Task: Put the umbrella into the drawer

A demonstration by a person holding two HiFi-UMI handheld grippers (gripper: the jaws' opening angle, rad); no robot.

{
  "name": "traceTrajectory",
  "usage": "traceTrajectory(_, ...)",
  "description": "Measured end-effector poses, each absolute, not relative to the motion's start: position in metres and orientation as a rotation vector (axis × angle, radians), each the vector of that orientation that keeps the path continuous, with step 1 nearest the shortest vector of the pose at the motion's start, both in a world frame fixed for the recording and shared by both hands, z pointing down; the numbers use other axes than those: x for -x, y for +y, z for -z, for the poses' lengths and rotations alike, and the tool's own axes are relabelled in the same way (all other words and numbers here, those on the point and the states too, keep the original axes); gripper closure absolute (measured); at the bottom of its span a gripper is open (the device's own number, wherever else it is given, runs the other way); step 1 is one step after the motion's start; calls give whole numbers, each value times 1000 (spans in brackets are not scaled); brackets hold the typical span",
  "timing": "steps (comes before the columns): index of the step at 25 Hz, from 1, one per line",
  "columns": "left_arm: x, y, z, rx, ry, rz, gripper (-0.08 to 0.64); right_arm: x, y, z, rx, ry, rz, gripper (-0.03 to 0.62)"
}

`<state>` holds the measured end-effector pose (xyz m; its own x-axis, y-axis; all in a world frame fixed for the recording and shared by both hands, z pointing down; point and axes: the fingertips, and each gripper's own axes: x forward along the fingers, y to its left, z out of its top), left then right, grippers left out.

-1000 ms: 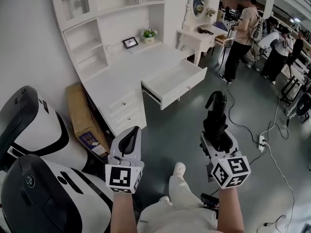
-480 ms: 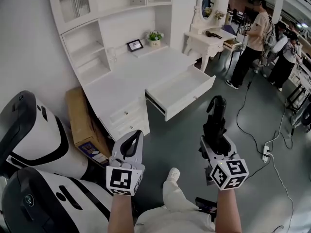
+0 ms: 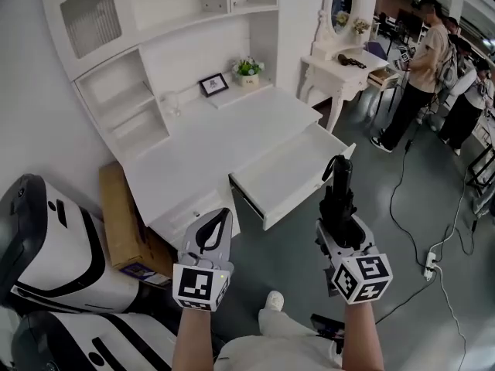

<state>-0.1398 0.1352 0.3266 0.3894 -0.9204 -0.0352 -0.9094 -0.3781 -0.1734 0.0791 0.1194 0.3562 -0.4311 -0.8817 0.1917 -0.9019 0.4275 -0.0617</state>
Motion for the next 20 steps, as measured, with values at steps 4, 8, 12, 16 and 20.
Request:
traceTrajectory(4,132,82,-324,2480,1668,72,553,-92,66,-352,-1612,-2543,-241,319)
traceTrajectory(8,118,48,-330,2497,1664,75,553,-107,32,-356,-1623,-2543,-283,319)
traceTrajectory(12,109,28,-336,2519,1641,99,553,-115,9,-361,-1640,-2544,-339,319)
traceTrajectory(16,112,11,-342,2527,1671,94,552,-113,-7,-368,-1643,-2557,-392,319)
traceTrajectory(20,111,-10,-348,2546,1667,101,553,-114,-25,-375,-1657,-2554,-450,319)
